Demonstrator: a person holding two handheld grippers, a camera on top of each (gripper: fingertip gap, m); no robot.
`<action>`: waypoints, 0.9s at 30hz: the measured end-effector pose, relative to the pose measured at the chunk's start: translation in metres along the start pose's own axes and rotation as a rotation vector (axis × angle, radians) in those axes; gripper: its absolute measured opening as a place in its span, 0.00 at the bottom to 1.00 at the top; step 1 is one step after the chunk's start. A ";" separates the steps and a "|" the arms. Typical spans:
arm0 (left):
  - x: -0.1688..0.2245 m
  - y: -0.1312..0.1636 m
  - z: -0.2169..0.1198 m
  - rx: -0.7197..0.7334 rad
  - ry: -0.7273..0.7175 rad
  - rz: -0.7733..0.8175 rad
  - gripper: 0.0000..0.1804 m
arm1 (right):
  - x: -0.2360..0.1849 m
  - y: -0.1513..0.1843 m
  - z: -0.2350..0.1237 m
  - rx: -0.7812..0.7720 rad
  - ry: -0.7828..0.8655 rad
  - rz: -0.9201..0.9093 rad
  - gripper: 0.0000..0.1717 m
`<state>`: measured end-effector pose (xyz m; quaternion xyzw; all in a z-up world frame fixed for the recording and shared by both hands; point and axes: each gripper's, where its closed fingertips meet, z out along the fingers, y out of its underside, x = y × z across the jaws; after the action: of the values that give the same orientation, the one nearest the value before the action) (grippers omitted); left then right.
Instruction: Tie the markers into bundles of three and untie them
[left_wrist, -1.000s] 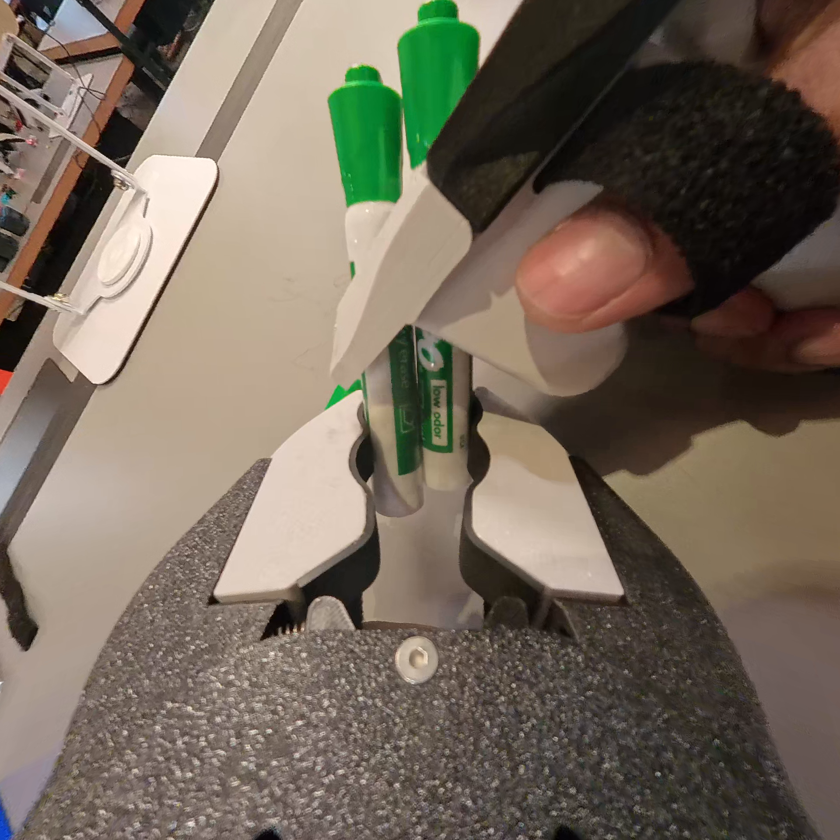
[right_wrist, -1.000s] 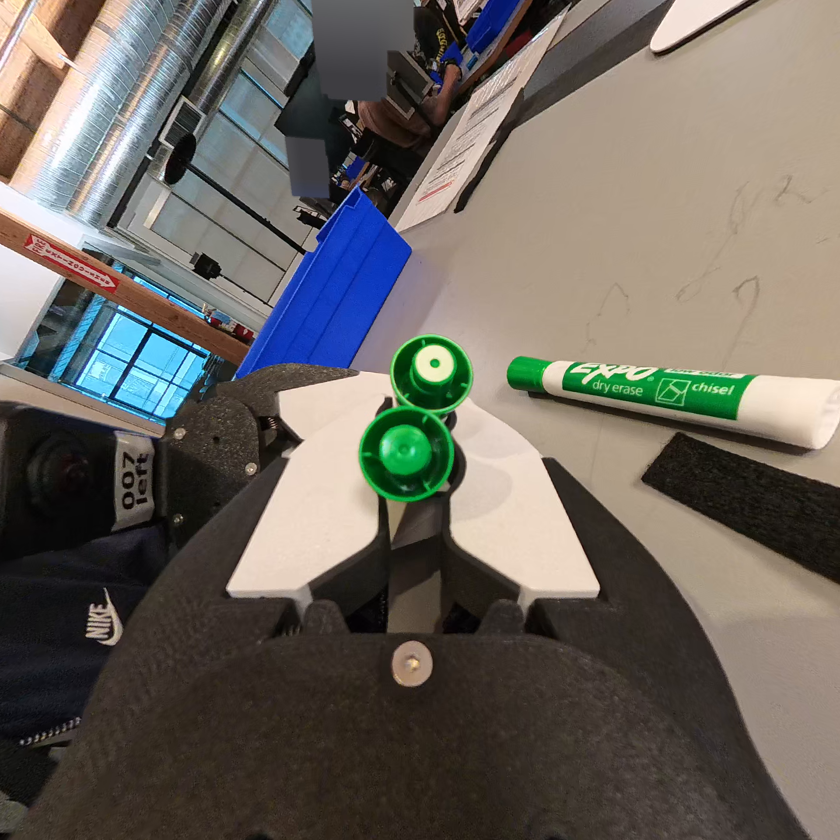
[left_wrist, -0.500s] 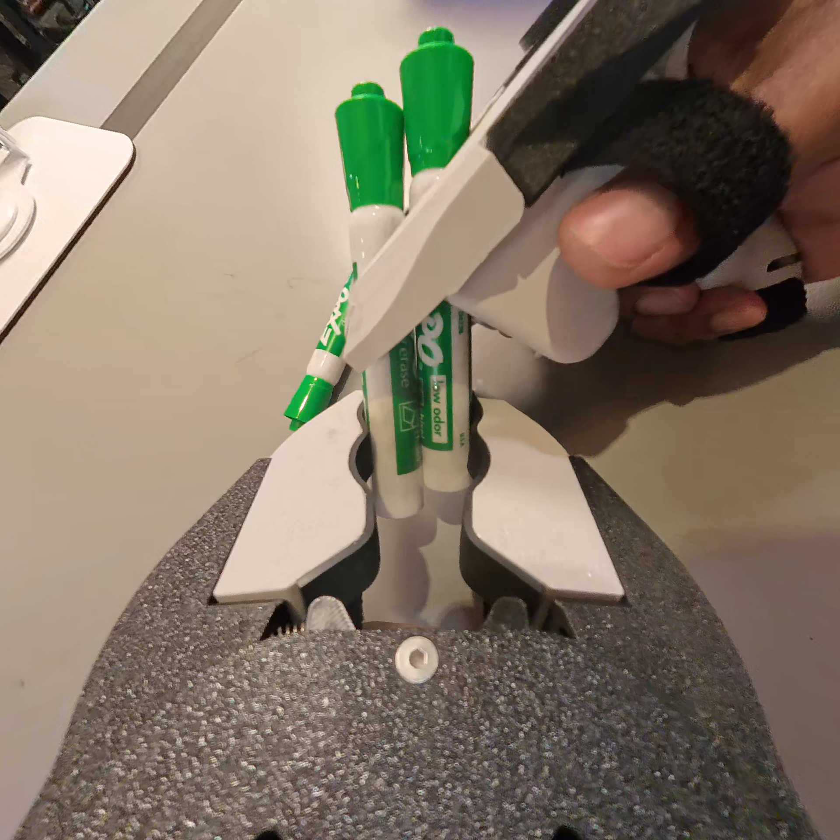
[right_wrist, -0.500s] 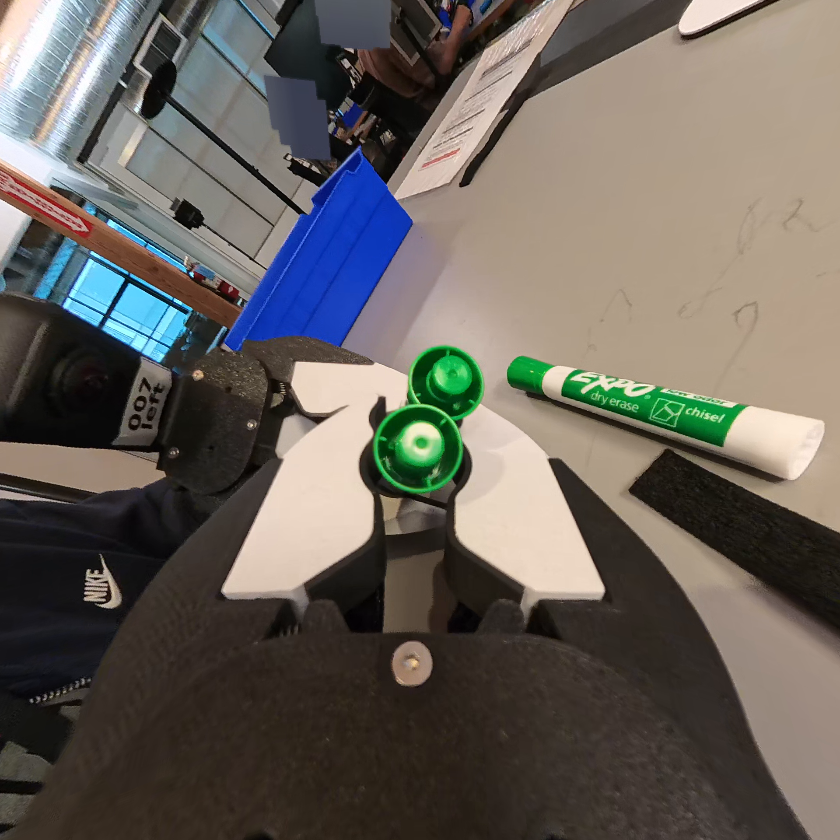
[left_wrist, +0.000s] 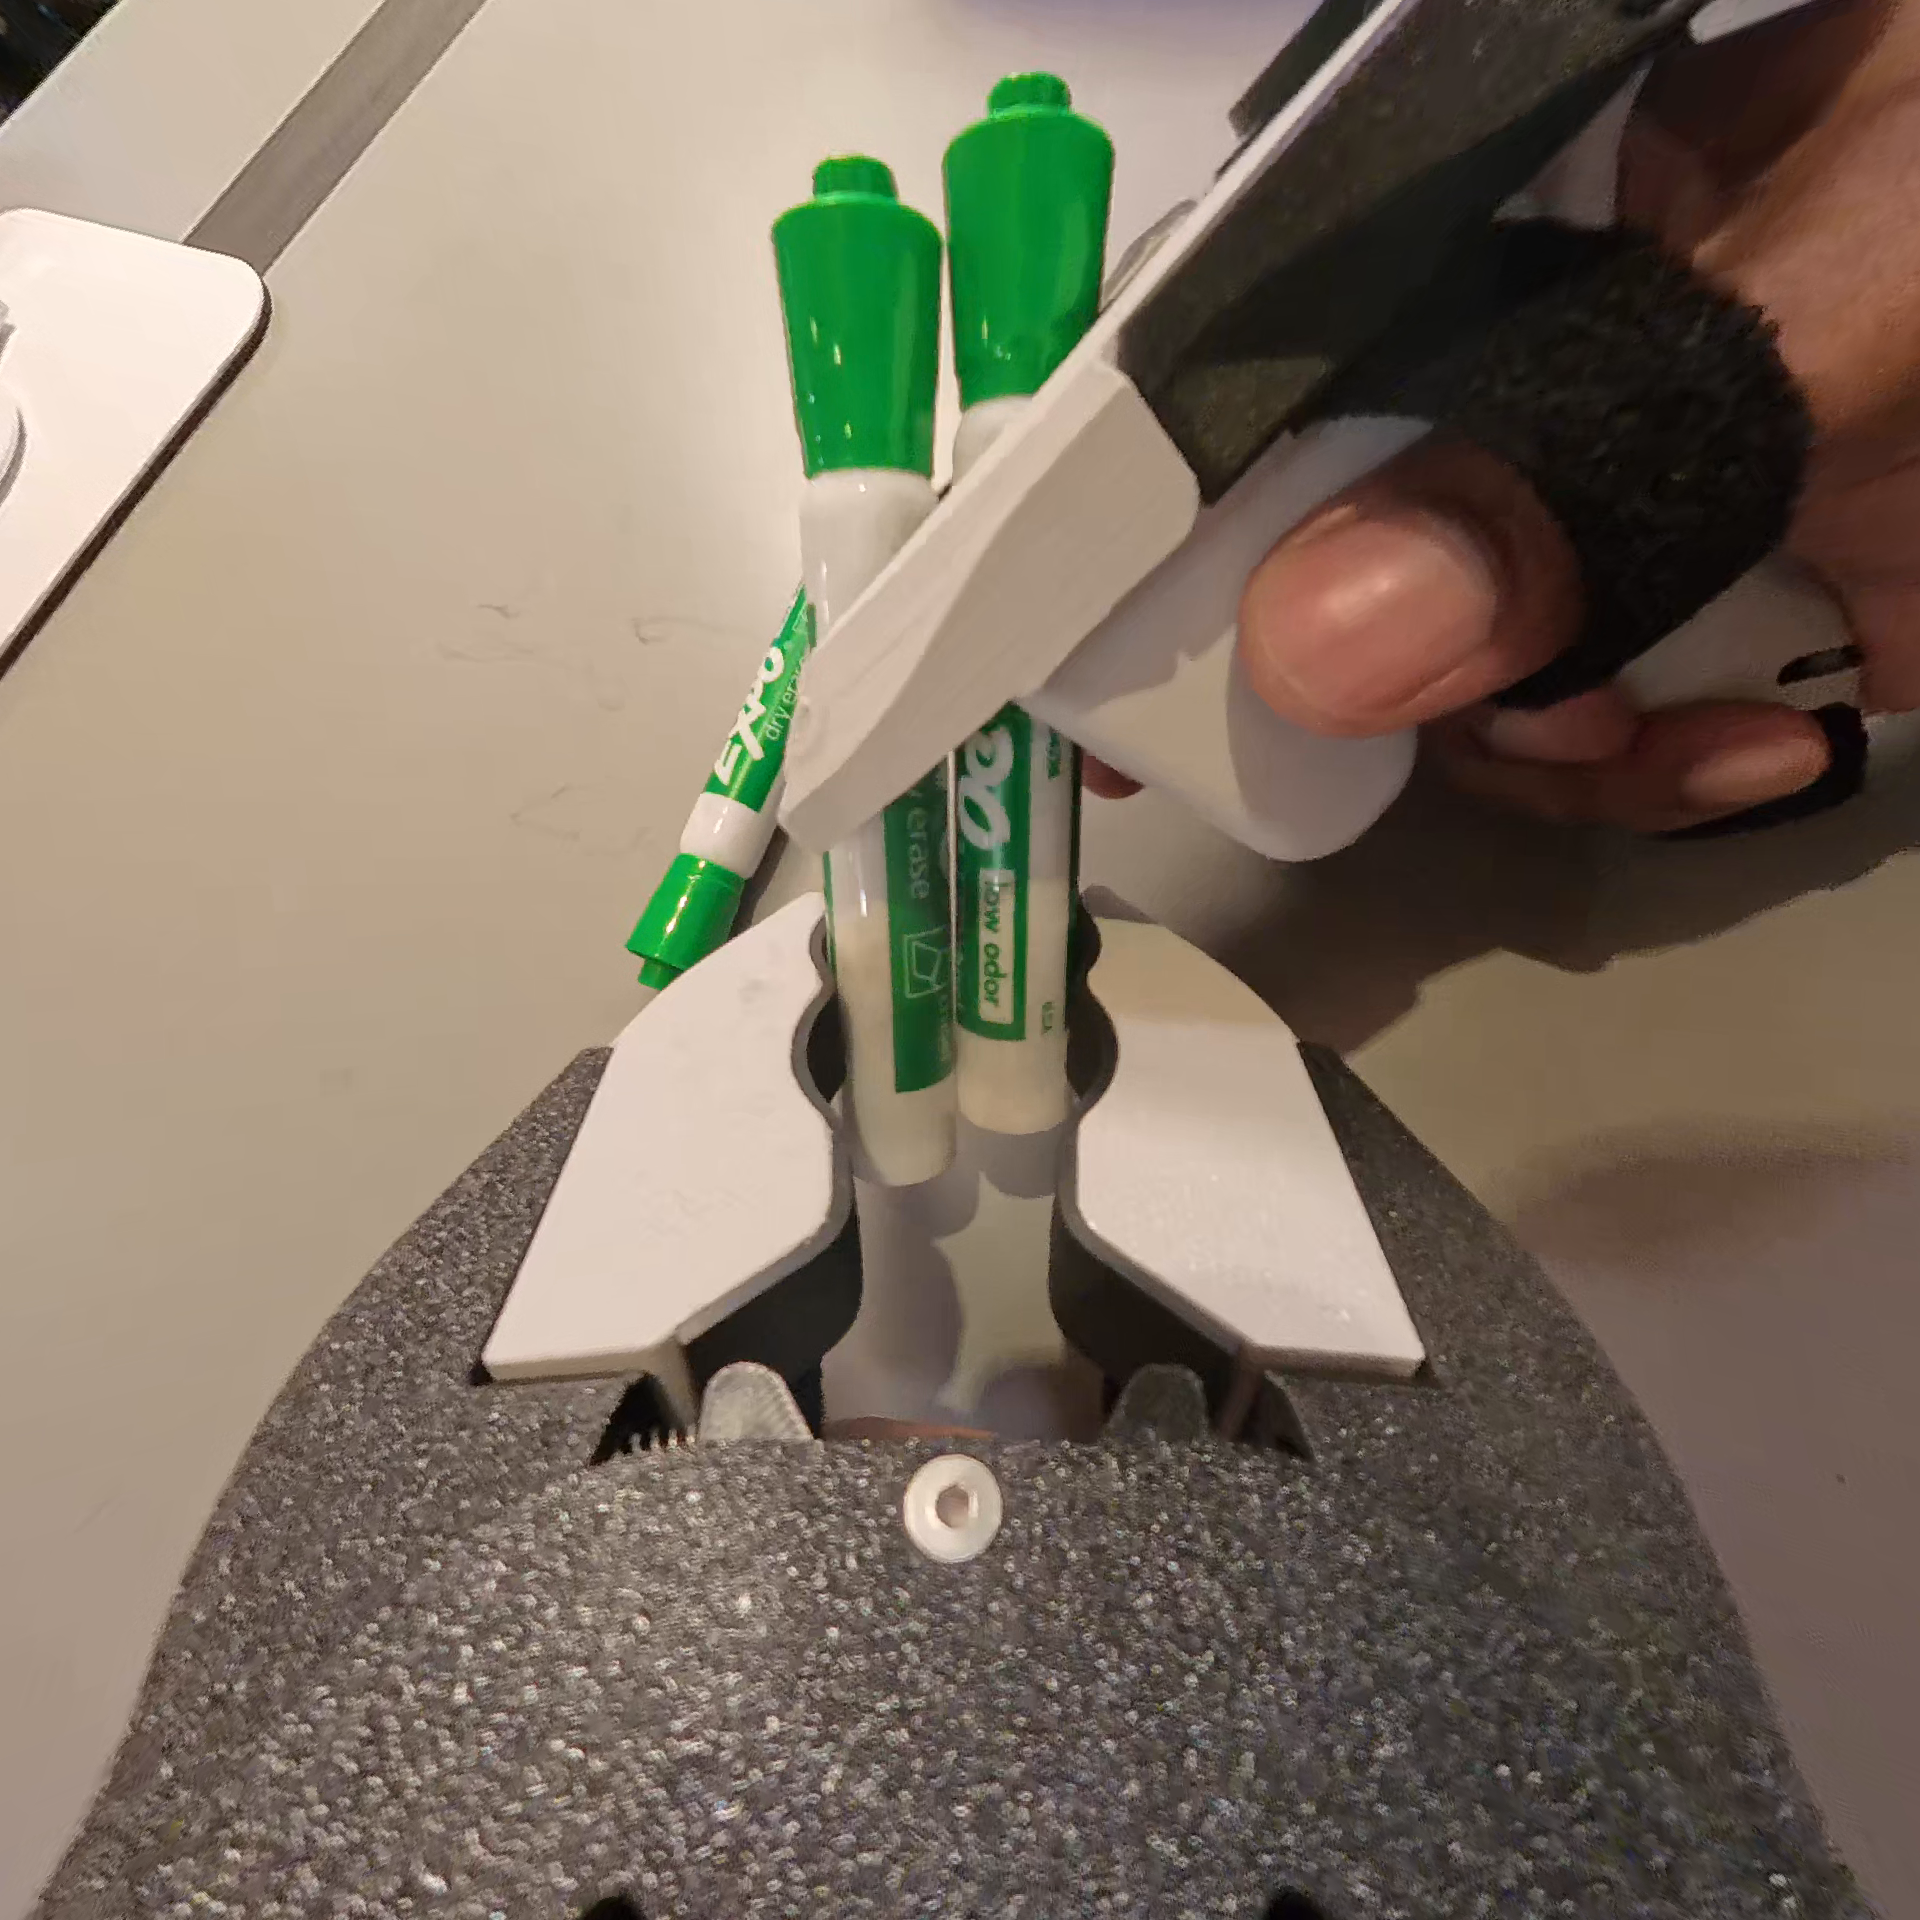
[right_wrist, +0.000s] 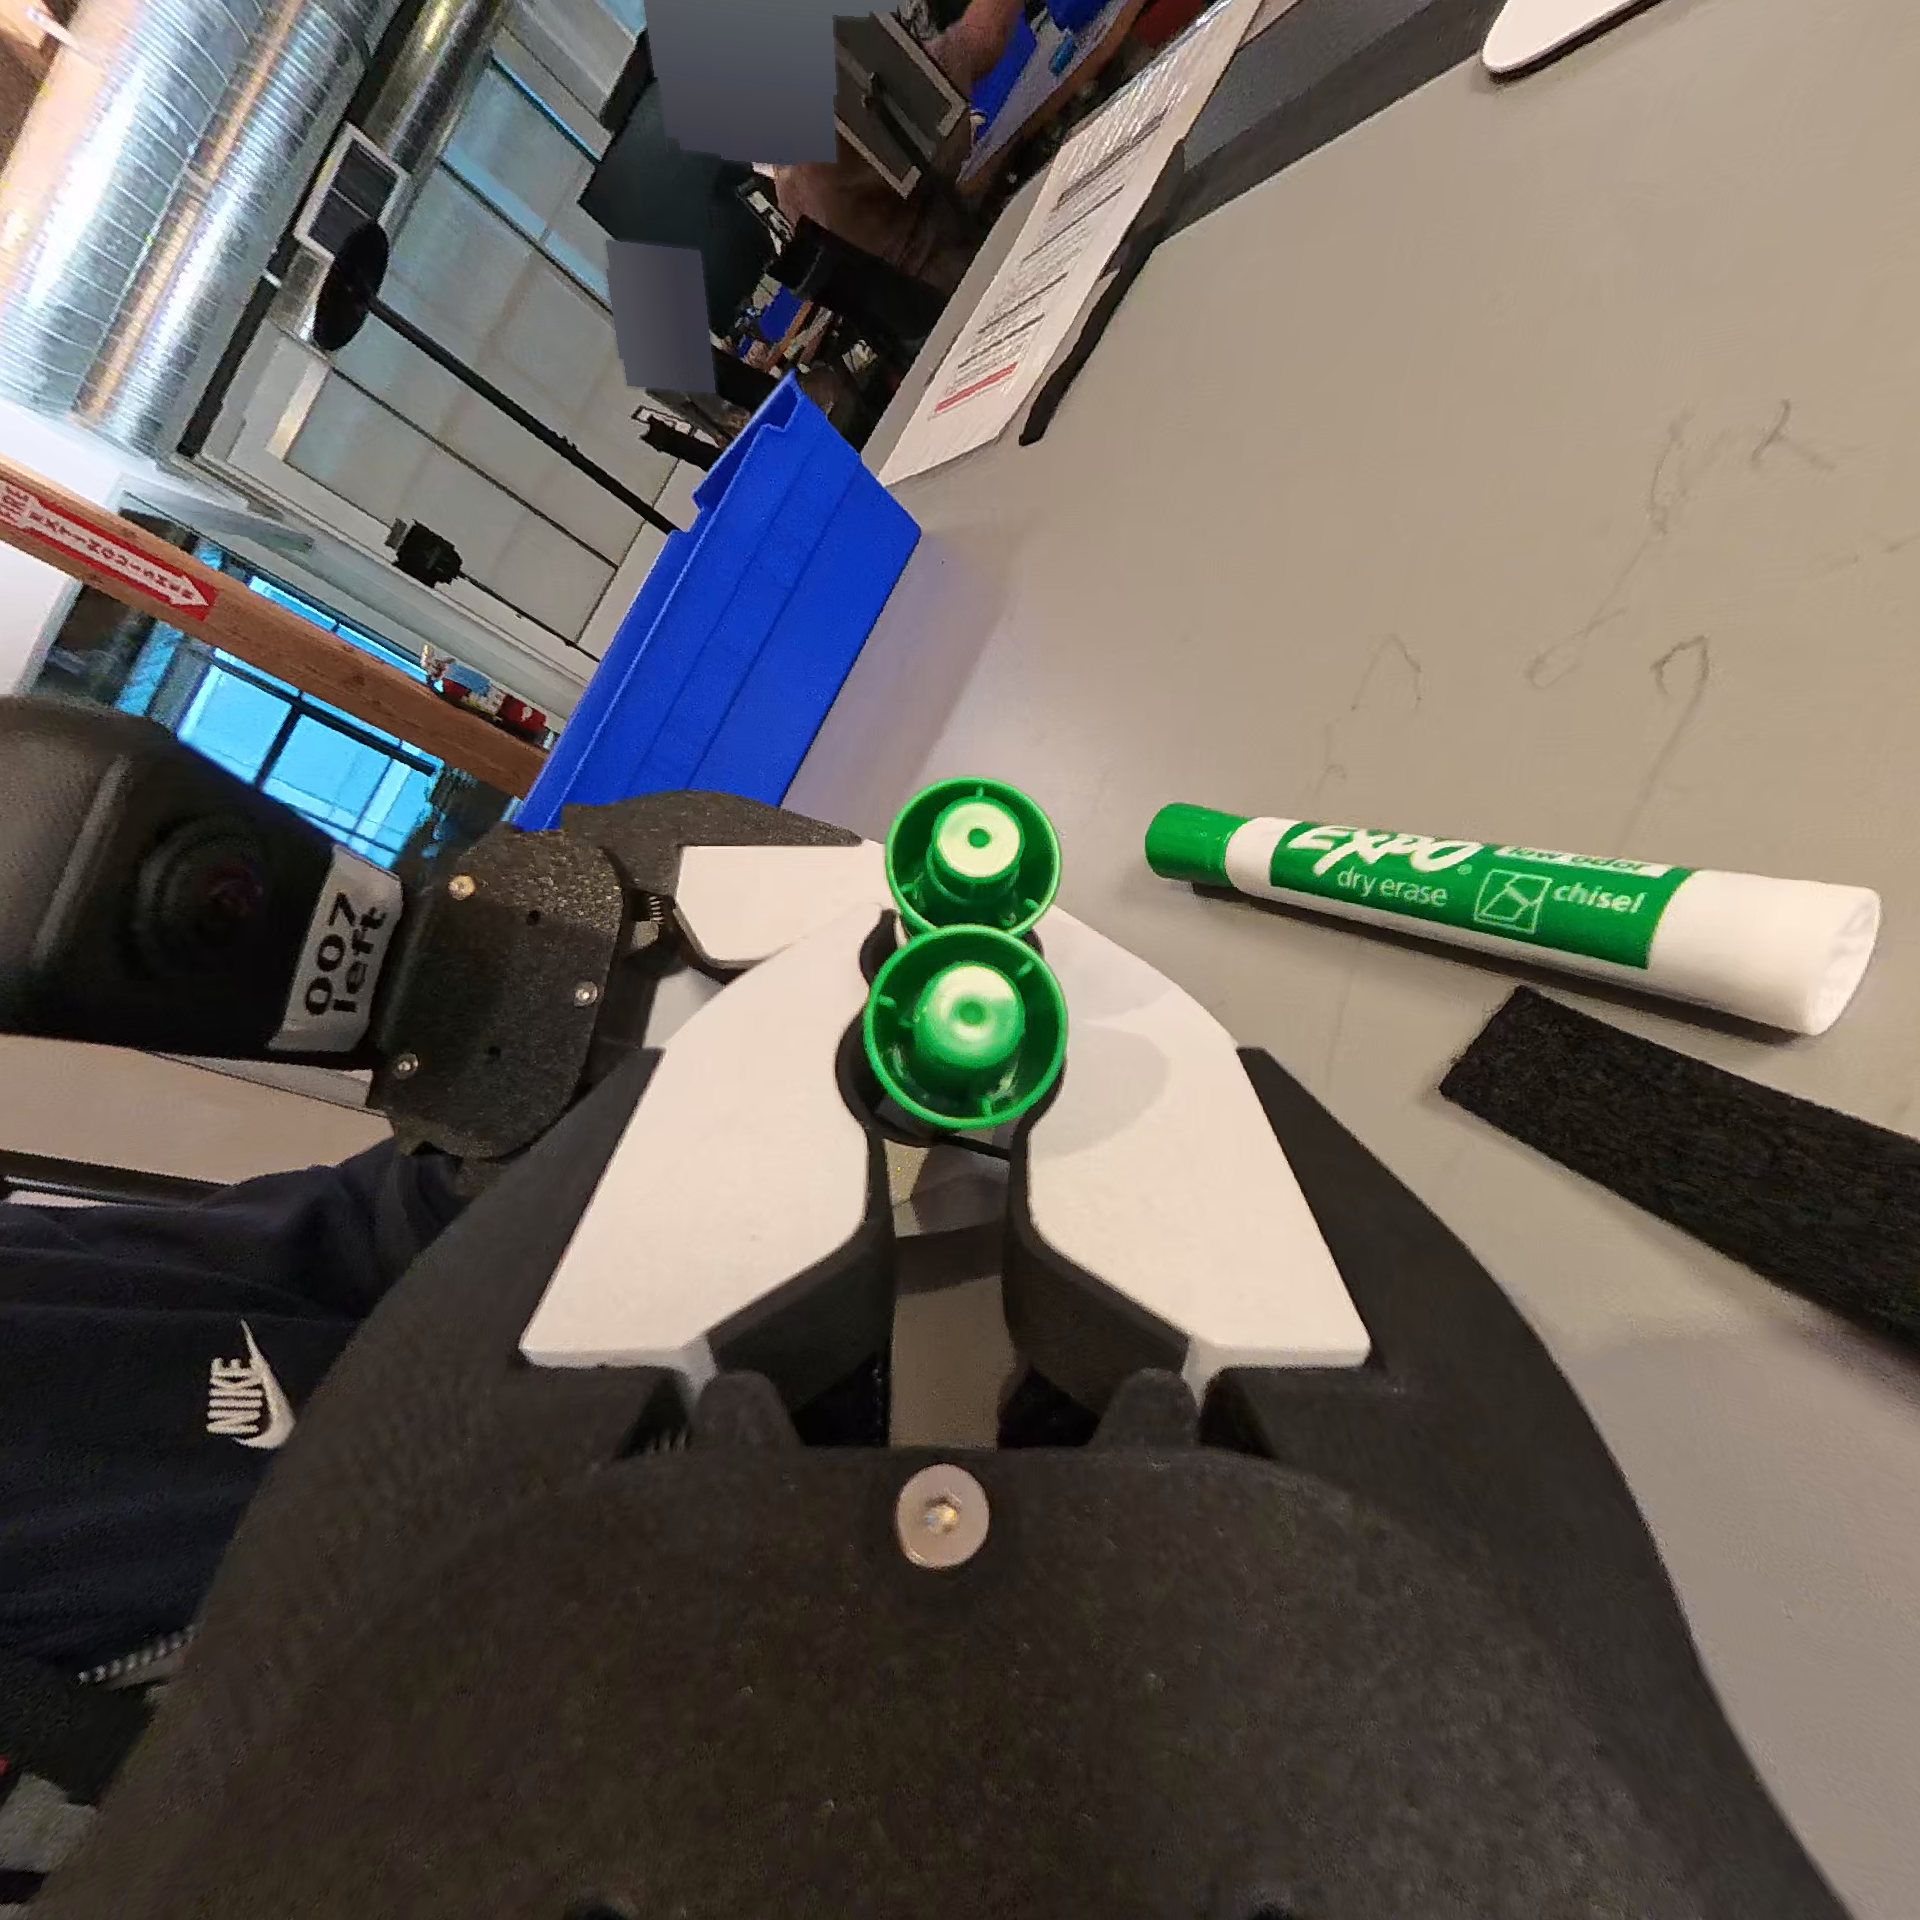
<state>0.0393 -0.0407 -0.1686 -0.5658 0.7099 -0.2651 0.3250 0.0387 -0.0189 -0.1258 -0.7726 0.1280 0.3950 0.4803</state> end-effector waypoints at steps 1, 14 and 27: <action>0.000 0.000 0.000 -0.001 -0.004 0.000 0.22 | 0.000 0.001 0.000 -0.001 -0.004 0.017 0.11; 0.001 -0.001 0.001 -0.030 -0.011 -0.023 0.25 | -0.007 0.004 0.001 -0.002 -0.003 -0.012 0.11; 0.005 0.006 0.007 -0.083 -0.006 -0.015 0.26 | -0.020 0.009 0.005 -0.002 -0.025 -0.045 0.11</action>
<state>0.0404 -0.0441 -0.1784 -0.5850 0.7150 -0.2359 0.3015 0.0180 -0.0231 -0.1181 -0.7708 0.1042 0.3937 0.4899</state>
